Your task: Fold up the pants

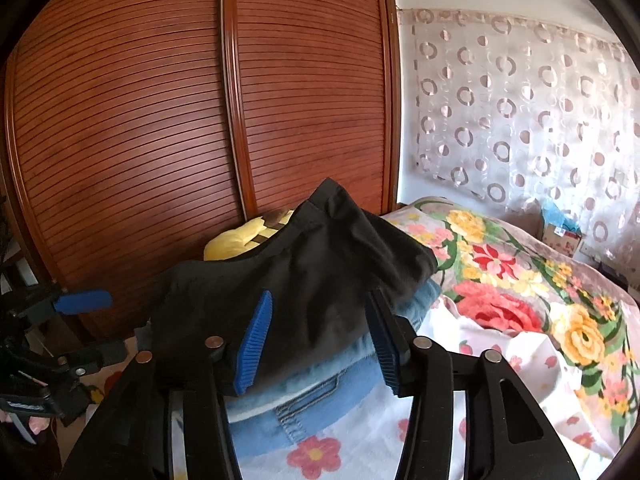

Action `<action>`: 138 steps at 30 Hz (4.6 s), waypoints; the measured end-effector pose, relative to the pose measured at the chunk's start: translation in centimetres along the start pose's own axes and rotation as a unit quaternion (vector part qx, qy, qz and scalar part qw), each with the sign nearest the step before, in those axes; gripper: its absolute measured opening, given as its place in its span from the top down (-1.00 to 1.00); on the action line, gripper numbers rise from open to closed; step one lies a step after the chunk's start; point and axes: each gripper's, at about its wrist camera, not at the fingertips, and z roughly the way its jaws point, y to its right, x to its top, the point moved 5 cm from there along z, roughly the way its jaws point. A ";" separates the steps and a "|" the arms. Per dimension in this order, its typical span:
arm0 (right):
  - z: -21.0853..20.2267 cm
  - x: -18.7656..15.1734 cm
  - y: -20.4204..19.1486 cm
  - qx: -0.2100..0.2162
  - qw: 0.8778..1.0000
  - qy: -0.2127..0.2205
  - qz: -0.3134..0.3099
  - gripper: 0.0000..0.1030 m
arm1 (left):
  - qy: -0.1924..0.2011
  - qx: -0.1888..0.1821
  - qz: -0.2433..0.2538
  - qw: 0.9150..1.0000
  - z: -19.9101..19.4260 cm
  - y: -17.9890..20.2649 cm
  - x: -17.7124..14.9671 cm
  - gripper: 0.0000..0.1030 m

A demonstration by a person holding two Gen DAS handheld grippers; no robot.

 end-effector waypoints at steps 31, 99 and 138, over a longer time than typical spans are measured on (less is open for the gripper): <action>-11.6 -7.4 -3.6 -0.112 0.991 0.016 0.075 -0.49 | 0.011 -0.033 0.048 0.998 -3.2 5.4 -2.9 -0.55; -26.4 -13.5 -12.3 -0.315 0.932 0.062 0.168 -0.60 | 0.030 -0.145 0.112 0.983 -11.0 19.5 -6.2 -0.55; -26.5 -13.7 -12.2 -0.314 0.933 0.062 0.165 -0.60 | 0.032 -0.147 0.111 0.982 -11.1 19.6 -6.1 -0.55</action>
